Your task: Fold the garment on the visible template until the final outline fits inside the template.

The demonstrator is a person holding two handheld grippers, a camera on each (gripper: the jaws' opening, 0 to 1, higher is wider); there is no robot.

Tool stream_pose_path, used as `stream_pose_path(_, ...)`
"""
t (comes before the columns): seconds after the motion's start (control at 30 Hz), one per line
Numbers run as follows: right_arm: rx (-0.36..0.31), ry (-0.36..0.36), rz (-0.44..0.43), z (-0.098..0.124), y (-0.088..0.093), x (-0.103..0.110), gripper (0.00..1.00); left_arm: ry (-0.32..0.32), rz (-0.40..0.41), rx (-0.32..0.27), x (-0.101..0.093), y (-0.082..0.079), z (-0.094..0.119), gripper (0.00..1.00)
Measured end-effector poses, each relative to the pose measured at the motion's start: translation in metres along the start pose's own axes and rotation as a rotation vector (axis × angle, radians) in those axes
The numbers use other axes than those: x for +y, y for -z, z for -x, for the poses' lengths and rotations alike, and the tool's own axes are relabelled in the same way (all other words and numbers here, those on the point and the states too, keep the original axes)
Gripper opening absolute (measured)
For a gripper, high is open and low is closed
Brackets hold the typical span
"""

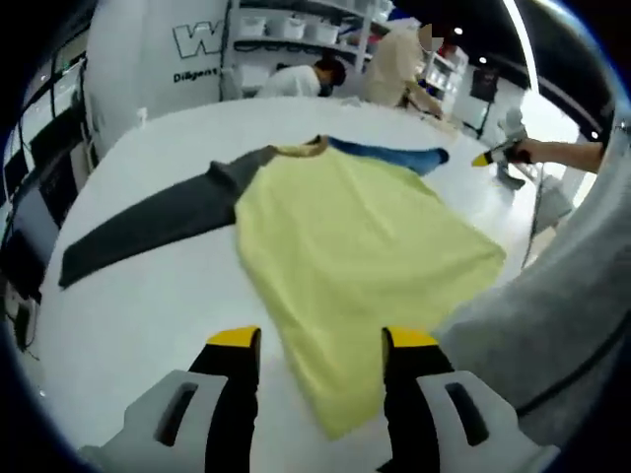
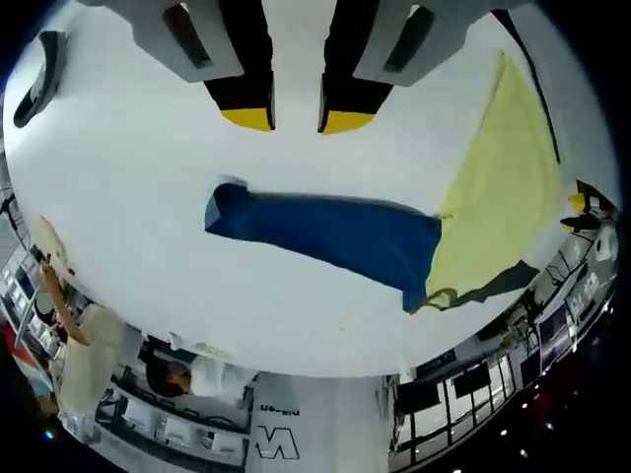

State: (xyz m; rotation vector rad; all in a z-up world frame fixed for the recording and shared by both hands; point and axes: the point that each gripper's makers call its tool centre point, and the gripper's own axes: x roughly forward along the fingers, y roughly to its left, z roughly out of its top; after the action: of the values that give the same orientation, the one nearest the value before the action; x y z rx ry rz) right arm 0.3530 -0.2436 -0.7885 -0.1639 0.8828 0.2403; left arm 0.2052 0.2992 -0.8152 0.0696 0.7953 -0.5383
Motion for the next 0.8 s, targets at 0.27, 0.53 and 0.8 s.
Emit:
stream_pose_path(0.27, 0.003, 0.024, -0.084, -0.024, -0.009, -0.032, 0.18, -0.016, -0.019, -0.003, -0.008, -0.007, 0.002, 0.60)
stream_pose_path(0.53, 0.024, 0.041, -0.115, -0.061, -0.010, -0.046, 0.15, -0.082, 0.035, 0.011, -0.007, 0.002, 0.019, 0.60)
stream_pose_path(0.8, 0.031, 0.066, -0.183, -0.092, -0.014, -0.061, 0.07, -0.105, 0.067, 0.030, -0.015, 0.008, 0.024, 0.59)
